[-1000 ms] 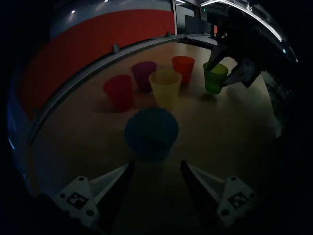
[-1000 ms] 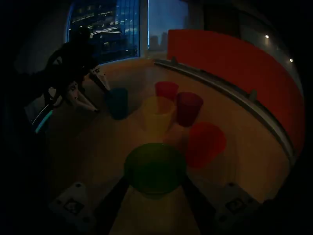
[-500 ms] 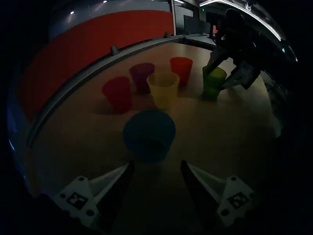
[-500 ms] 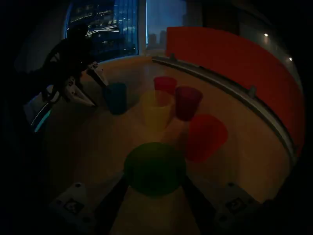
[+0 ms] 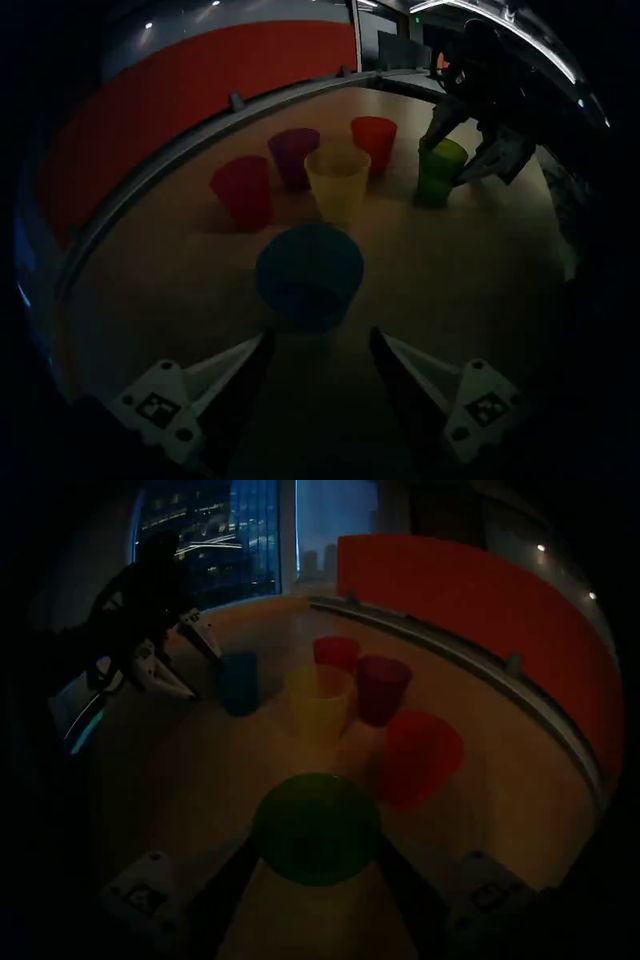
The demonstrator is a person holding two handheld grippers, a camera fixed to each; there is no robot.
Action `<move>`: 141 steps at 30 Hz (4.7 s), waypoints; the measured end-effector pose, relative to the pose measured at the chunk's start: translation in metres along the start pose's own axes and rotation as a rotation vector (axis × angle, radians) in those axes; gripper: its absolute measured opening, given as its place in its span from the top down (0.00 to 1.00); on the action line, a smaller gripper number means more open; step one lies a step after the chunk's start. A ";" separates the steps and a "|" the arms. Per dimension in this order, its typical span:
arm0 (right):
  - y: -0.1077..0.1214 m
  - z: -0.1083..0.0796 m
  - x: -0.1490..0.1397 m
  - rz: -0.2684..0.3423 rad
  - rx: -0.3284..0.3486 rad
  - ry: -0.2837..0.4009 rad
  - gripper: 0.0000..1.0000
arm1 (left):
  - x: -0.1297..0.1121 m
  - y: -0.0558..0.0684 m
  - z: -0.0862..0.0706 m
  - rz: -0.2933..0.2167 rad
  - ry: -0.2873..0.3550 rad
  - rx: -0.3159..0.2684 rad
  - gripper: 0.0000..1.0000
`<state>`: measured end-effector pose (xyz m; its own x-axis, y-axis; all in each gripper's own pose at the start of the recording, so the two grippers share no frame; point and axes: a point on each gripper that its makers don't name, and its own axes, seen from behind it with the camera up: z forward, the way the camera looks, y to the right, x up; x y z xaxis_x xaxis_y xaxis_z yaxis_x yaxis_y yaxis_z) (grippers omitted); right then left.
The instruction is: Pour water
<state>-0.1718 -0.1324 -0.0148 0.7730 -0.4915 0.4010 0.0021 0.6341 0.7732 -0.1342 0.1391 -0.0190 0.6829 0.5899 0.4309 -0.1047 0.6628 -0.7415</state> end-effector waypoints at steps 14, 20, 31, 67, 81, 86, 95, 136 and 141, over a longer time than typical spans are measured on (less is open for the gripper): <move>0.003 -0.022 -0.016 0.015 -0.056 0.001 0.00 | -0.007 -0.003 -0.010 -0.036 0.015 0.032 0.13; 0.005 -0.039 -0.021 0.028 -0.095 0.024 0.00 | -0.007 -0.002 -0.019 -0.066 0.042 0.053 0.13; 0.004 -0.071 -0.030 0.066 -0.167 0.071 0.00 | -0.014 -0.004 -0.035 -0.115 0.083 0.109 0.13; 0.050 -0.151 0.009 0.149 -0.588 0.387 0.00 | 0.011 -0.044 -0.088 -0.313 0.450 0.400 0.13; 0.068 -0.172 0.027 0.221 -0.731 0.530 0.00 | 0.023 -0.067 -0.120 -0.347 0.580 0.586 0.13; 0.078 -0.184 0.031 0.262 -0.801 0.586 0.00 | 0.029 -0.069 -0.131 -0.371 0.638 0.622 0.13; 0.090 -0.200 0.031 0.327 -0.905 0.653 0.00 | 0.031 -0.075 -0.147 -0.419 0.705 0.685 0.13; 0.080 -0.197 0.066 0.381 -0.951 0.697 0.00 | 0.028 -0.100 -0.147 -0.426 0.769 0.809 0.13; 0.078 -0.193 0.067 0.380 -0.953 0.689 0.00 | 0.020 -0.103 -0.138 -0.427 0.763 0.808 0.13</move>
<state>0.0032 -0.0008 -0.0226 0.9977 0.0526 -0.0433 -0.0574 0.9914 -0.1176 -0.0102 0.0187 -0.0055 0.9984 0.0054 -0.0556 -0.0029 0.9990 0.0443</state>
